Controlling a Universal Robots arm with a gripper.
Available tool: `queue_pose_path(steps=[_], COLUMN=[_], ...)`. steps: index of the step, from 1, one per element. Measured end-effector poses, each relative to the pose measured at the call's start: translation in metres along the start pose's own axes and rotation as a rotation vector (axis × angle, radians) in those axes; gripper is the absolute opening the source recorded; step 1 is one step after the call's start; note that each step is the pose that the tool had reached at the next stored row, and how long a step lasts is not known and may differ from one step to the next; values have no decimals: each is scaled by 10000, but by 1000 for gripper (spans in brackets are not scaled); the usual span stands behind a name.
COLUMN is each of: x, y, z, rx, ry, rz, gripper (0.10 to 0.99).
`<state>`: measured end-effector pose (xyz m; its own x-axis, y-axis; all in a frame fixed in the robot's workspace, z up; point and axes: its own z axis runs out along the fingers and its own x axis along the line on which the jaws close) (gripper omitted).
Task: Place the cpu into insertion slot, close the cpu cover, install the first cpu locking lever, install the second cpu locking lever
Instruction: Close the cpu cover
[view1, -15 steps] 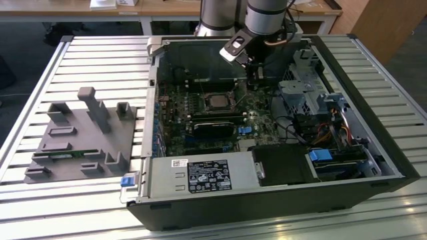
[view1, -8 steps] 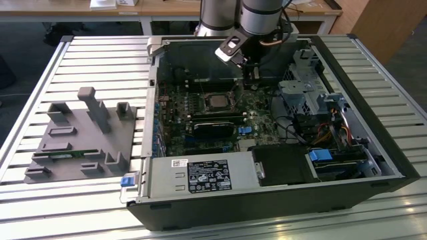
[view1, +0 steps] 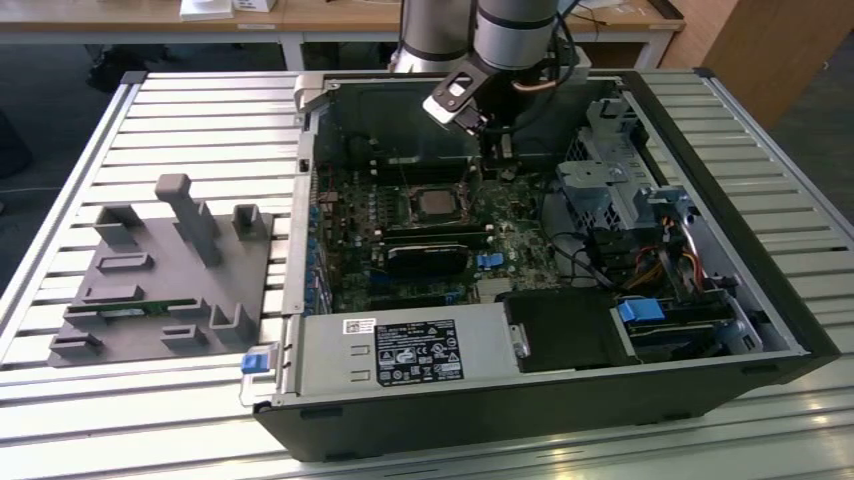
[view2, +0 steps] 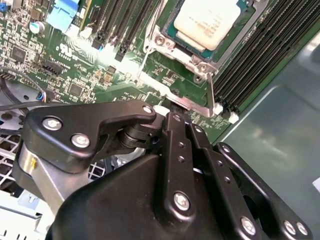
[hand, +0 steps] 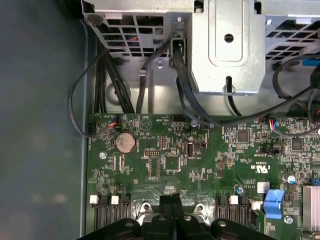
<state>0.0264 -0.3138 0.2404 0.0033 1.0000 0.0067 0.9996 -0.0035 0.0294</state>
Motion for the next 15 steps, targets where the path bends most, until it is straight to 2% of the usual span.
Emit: queue_pose_path(steps=[15], x=[0], y=[-123], z=[-2], rx=[-1], ry=[0], rz=[0], gripper=[106])
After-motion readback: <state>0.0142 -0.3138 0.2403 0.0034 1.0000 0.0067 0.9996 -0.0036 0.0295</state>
